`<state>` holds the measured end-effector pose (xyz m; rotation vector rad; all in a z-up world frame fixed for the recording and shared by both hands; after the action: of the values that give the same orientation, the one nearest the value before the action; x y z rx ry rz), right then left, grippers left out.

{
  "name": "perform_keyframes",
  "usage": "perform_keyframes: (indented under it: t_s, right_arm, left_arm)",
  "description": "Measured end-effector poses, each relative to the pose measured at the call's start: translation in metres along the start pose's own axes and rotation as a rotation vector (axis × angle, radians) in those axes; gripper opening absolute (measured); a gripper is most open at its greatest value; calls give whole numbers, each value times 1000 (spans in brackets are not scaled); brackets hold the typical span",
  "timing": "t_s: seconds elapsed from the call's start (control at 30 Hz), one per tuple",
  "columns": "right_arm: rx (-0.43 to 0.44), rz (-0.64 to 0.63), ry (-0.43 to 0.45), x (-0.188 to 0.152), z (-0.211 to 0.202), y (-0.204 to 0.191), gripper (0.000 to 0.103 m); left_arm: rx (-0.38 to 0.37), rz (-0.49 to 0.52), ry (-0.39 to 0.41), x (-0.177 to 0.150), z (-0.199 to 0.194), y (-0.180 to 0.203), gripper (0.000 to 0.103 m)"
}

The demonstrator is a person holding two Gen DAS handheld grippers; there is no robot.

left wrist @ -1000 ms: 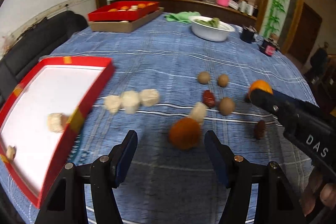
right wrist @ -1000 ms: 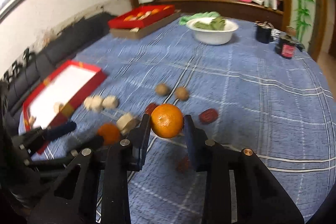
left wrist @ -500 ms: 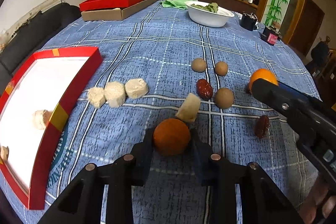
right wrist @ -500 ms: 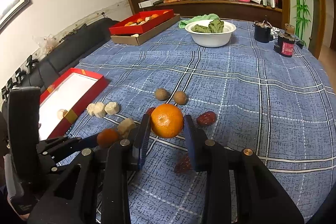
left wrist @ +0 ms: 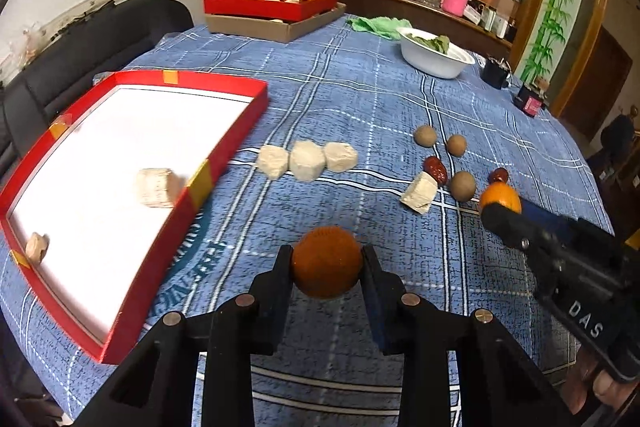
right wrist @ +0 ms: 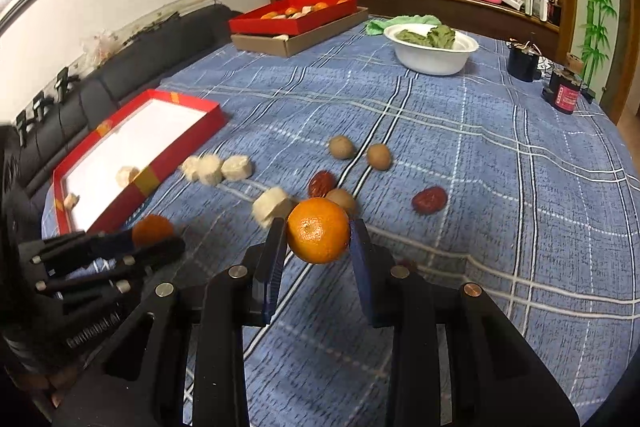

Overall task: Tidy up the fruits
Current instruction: 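Lift both oranges and carry them over the red-rimmed white tray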

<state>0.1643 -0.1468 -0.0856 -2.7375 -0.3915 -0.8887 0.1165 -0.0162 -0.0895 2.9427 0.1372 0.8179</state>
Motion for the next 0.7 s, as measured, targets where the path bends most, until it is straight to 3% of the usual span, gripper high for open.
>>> perform_keyframes:
  t_s: [0.7]
  right_arm:
    - [13, -37, -5, -15, -7, -20, 31]
  left_arm:
    - [27, -10, 22, -4, -10, -3, 32]
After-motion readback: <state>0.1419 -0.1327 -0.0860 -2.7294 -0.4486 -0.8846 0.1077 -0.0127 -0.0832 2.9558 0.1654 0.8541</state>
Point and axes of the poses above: each gripper's, at about its wrist camera, not at the fingertips, and z roughly the way its jaws point, y to its right, x to its top, the point moved 7 cm from there along z, roughly the way its jaws point, and after that the axes turned 7 degrees about -y, right-handed, at the moved point
